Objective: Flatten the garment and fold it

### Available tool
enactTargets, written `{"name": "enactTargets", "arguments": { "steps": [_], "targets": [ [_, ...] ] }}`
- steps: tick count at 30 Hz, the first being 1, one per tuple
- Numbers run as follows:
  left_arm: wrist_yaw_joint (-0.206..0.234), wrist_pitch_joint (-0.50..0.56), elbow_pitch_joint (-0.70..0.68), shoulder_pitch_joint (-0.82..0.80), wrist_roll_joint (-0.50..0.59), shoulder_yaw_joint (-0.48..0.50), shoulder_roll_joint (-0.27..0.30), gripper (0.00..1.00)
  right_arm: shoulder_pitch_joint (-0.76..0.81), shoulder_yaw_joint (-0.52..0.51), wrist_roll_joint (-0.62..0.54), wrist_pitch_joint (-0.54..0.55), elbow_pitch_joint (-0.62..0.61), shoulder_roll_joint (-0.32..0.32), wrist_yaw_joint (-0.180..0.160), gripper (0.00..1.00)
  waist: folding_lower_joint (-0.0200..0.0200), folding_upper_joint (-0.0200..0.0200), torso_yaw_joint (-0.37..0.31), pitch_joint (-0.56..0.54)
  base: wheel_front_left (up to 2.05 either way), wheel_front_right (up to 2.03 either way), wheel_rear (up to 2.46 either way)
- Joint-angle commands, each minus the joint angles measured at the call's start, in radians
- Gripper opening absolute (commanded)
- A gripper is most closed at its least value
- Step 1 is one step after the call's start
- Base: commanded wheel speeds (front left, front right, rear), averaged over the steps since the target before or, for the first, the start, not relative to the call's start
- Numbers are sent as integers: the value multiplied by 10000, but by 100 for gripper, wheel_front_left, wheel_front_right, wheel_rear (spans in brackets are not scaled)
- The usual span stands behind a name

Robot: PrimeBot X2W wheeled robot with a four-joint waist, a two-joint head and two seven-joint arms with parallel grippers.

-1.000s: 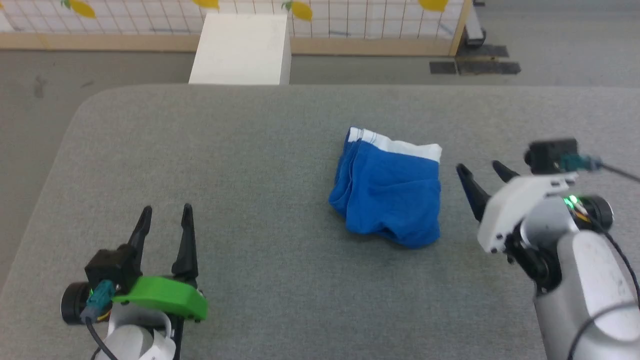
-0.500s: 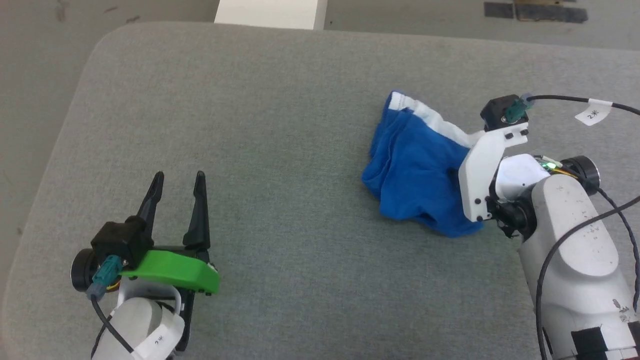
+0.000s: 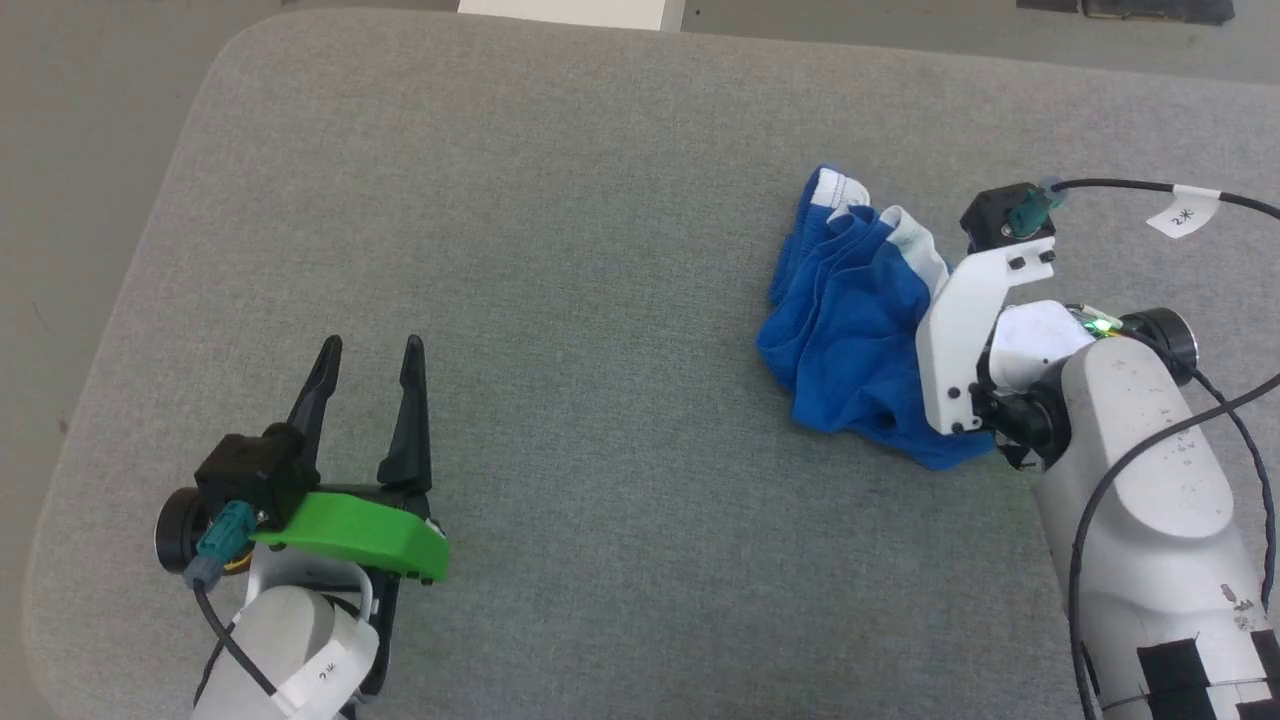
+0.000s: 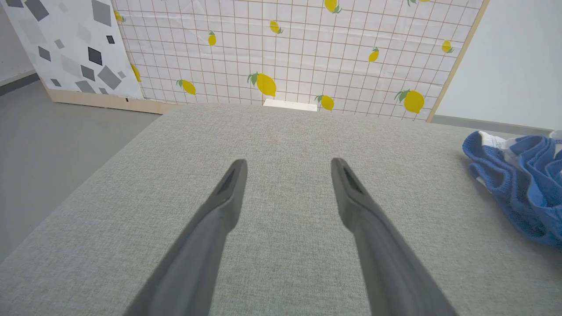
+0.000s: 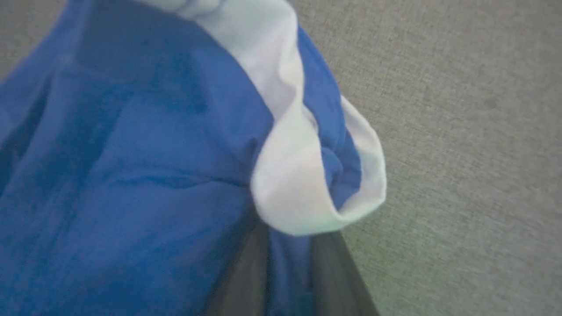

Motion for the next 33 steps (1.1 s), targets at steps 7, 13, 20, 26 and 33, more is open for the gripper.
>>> {"name": "enactTargets", "arguments": {
  "steps": [7, 13, 20, 26, 33],
  "targets": [
    [-111, -82, 209, 4, 91, -64, -82, 100, 175, 363, 341, -277, -49, -180, -7, 0, 0, 0, -178, -719, 0, 0, 0],
    [-22, -85, 200, 384, 96, -62, -63, 100, 596, 1335, 1294, 141, -868, -712, -7, 0, 0, 0, -596, -1471, 0, 0, 0],
    [98, -54, -90, 703, 47, -1, 39, 100, 1248, 1891, 2141, 951, -2087, -1583, -7, 0, 0, 0, -1669, -1565, 0, 0, 0],
    [94, 74, -462, 518, 70, -50, 157, 100, 1553, 1869, 2466, 1402, -2798, -2293, -7, 0, 0, 0, -2778, -927, 0, 0, 0],
    [-22, 347, -1082, -143, 212, -65, 541, 100, 1479, 1210, 2622, 1483, -3188, -3270, -7, 0, 0, 0, -3774, 510, 0, 0, 0]
  ]
}}
